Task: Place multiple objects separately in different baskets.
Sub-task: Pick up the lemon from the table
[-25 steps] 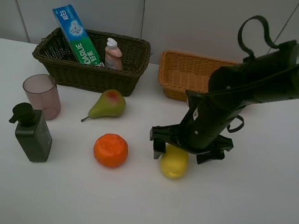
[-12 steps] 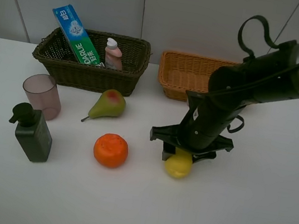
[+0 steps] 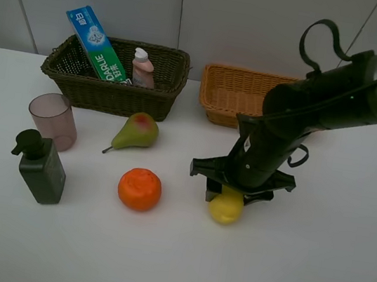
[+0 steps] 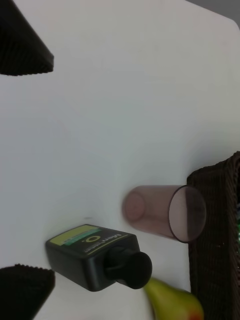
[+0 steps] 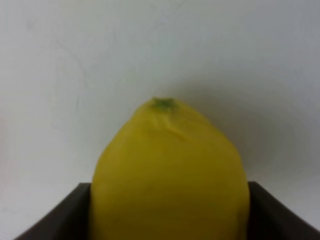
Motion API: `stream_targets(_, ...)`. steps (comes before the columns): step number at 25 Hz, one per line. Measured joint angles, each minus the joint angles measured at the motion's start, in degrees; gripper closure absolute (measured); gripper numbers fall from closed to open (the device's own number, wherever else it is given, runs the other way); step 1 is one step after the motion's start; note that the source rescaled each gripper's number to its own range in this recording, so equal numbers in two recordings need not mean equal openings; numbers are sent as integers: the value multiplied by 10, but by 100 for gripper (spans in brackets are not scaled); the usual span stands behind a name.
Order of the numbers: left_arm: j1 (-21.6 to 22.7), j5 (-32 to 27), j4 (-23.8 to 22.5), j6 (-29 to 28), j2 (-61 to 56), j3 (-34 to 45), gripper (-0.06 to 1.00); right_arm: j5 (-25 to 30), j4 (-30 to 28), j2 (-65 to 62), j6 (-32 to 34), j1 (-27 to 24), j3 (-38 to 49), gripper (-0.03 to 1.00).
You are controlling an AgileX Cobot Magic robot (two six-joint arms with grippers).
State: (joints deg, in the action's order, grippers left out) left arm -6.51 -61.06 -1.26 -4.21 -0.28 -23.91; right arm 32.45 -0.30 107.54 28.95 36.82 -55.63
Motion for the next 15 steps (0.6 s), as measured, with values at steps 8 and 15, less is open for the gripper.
stream_targets(8, 0, 0, 0, 0, 0, 0, -6, 0, -1, 0, 0, 0, 0, 58)
stream_targets(15, 0, 0, 0, 0, 0, 0, -6, 5, -4, -31, -1, 0, 0, 58)
